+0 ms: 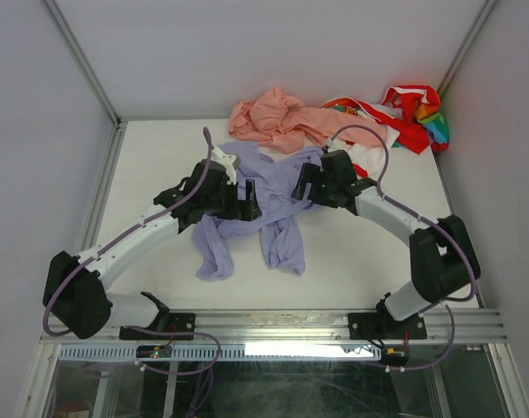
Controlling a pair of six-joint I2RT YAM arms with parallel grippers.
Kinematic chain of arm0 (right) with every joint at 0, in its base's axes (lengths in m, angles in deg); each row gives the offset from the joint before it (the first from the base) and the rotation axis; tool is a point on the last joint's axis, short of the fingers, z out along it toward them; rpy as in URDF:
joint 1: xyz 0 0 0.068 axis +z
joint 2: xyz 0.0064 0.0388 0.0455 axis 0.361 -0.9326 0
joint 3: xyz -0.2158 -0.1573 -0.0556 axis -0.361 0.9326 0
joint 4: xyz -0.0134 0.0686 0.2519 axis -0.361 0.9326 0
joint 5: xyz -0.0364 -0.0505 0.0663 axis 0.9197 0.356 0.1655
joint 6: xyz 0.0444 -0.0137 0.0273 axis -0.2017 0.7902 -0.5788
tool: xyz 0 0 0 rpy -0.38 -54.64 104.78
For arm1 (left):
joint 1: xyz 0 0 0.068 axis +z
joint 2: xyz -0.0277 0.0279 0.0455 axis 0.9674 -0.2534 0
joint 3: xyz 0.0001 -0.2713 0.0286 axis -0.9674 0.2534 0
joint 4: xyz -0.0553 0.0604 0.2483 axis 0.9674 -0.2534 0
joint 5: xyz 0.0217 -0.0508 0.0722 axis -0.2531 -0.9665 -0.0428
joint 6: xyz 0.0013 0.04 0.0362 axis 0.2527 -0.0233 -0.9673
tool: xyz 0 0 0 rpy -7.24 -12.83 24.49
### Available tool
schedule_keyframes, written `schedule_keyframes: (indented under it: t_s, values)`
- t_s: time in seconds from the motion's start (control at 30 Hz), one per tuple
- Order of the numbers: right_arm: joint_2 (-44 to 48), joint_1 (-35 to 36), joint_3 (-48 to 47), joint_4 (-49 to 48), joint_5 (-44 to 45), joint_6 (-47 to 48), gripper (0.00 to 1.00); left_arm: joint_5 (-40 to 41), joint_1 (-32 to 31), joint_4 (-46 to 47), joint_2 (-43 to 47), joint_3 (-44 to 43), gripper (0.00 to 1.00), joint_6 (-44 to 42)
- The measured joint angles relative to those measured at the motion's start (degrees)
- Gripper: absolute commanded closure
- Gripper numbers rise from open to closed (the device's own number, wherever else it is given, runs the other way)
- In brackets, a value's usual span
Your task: Zip up the jacket
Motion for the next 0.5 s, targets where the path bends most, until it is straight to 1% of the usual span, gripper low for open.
schedule_keyframes:
  t_s: [0.07,0.1,0.13,0.17,0.2,0.23,0.27,0.3,0.4,0.5]
  values:
    - [-4.4,0.0,0.0,-4.4,-0.3,-2.7,0.17,3.2,-2.1,0.0,-4.0,-2.8,0.01,-0.4]
    - [-6.7,-0.1,0.0,-6.7,-0.5,-4.0,0.22,4.6,-2.9,0.0,-5.6,-4.2,0.01,-0.8]
    - [-8.5,-0.1,0.0,-8.6,-0.6,-4.9,0.34,6.1,-3.5,0.2,-7.3,-5.6,0.01,-1.1]
    - [-10.3,-0.1,0.0,-10.3,-0.7,-5.7,0.60,7.1,-4.0,0.4,-8.9,-7.0,0.01,-1.4]
    - [-11.8,-0.2,-0.1,-11.6,-0.8,-6.3,0.76,8.0,-4.2,0.8,-10.6,-8.2,0.01,-1.5]
    - [-13.1,-0.2,-0.3,-12.1,-0.9,-6.1,0.88,8.8,-4.4,1.1,-12.0,-9.1,0.01,-1.6]
    - [-14.5,-0.3,-1.1,-12.1,-1.1,-6.3,0.96,9.4,-4.5,1.6,-13.6,-9.9,0.01,-1.6]
    - [-15.7,-0.5,-2.2,-11.6,-1.3,-6.3,1.00,9.7,-4.4,1.8,-14.5,-10.2,0.01,-1.6]
    - [-16.3,-1.0,-6.4,-8.9,-1.1,-3.3,1.00,11.2,-4.4,1.7,-16.7,-10.5,0.01,-1.6]
    - [-15.0,-1.0,-14.1,-3.9,0.7,2.3,1.00,12.3,-4.2,1.7,-16.5,-10.5,0.01,-1.5]
